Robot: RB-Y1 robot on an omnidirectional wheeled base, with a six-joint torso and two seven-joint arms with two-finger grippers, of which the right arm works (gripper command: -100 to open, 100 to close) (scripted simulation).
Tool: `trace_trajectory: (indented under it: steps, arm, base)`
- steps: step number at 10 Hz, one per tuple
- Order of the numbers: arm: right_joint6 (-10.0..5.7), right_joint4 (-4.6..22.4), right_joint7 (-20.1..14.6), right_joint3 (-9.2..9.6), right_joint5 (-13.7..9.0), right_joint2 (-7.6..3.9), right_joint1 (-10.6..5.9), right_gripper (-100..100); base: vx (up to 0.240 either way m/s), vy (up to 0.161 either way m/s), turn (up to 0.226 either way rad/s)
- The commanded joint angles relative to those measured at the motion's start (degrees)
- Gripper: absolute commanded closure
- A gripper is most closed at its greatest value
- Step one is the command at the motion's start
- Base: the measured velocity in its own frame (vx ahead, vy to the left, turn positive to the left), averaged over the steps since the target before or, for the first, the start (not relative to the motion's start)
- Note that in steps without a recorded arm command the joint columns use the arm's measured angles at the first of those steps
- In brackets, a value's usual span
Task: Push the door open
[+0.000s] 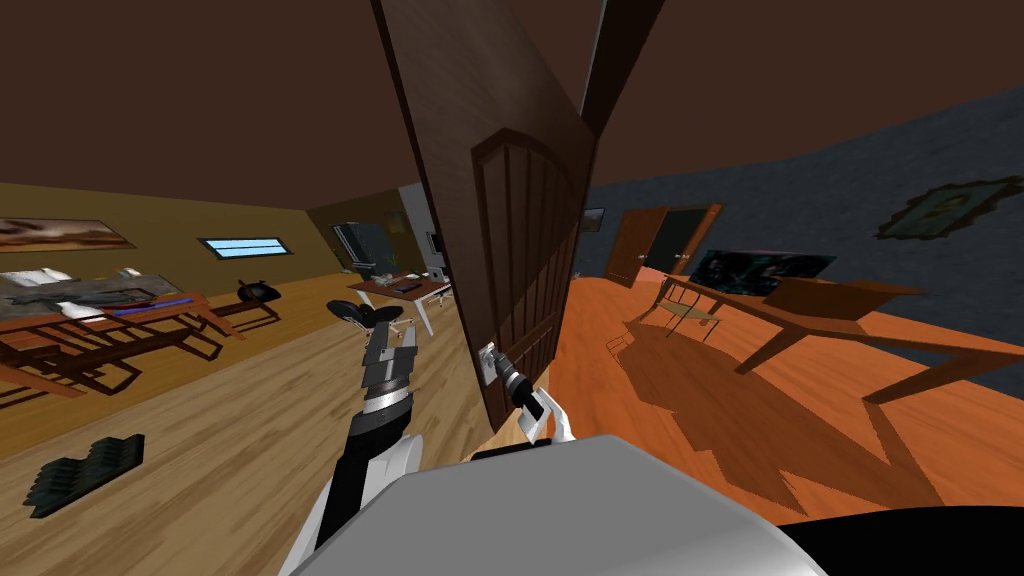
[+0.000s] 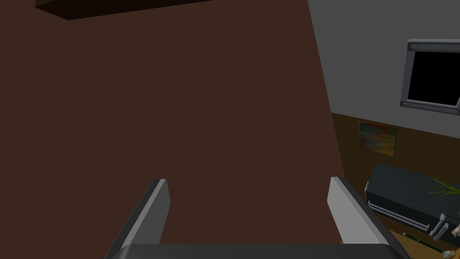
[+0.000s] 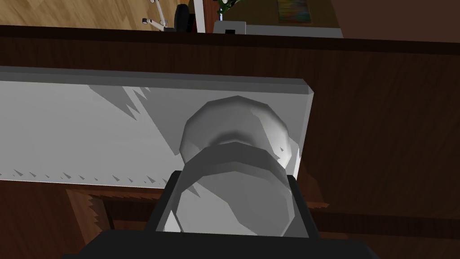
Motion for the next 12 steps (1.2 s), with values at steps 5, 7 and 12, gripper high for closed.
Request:
trace_trajectory:
  steps: [5,7,12]
  arm:
    - [-0.01,0.4,0.8,-3.08,-0.6,-2.33,-0.32,100]
    - [-0.02,0.6,1.2,-4.60,-0.9,-2.97,-0.48,100]
    - [-0.04,1.1,2.2,-8.53,-1.7,-3.58,-0.88,100]
  base:
    - [0.098,0.150,-0.054]
    - [0.102,0.203,-0.085]
    - [0.156,0.183,-0.084]
